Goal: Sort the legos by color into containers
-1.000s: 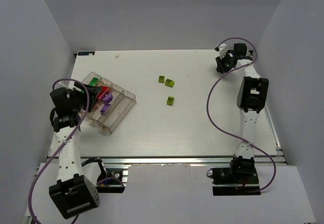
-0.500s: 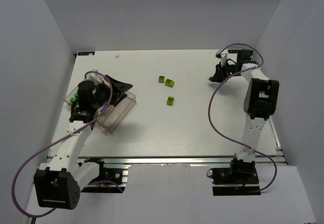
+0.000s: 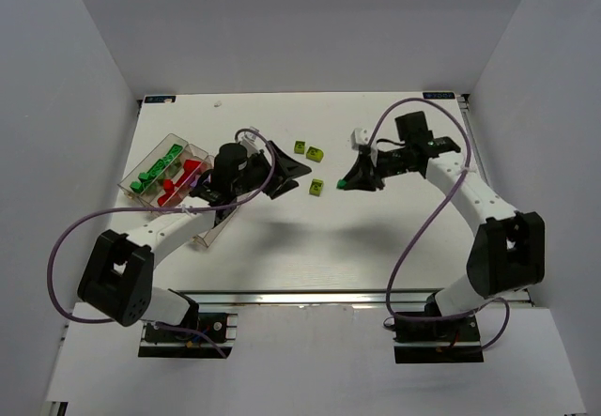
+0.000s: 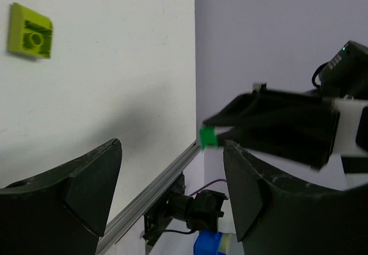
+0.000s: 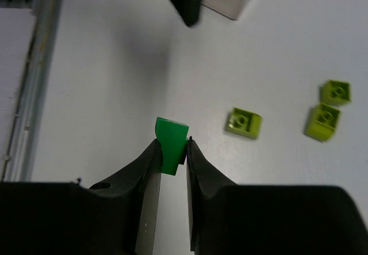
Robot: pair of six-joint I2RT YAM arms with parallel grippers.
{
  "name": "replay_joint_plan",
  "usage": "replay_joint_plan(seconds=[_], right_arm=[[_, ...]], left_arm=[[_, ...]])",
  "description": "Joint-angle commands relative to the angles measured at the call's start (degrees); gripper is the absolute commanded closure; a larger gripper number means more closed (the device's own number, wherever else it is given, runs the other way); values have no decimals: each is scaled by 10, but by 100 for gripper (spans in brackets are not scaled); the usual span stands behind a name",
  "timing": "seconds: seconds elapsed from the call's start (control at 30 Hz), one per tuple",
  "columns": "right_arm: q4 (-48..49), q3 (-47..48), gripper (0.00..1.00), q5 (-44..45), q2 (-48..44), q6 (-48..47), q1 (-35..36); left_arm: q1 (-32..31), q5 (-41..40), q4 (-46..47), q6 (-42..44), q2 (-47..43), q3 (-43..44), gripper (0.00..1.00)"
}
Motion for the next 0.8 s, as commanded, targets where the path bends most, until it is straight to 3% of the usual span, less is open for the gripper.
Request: replay_joint_plan(seconds=[0.0, 0.4, 0.77], right_arm=[[5, -30, 99, 9, -50, -1, 49], [128, 1, 100, 104, -17, 120, 164], [164, 41, 100, 151, 20, 164, 169]], left_arm=[[-17, -1, 66, -16, 9, 36, 19], [-32, 35, 116, -46, 8, -2, 23], [-37, 29, 119, -53, -5, -31, 28]])
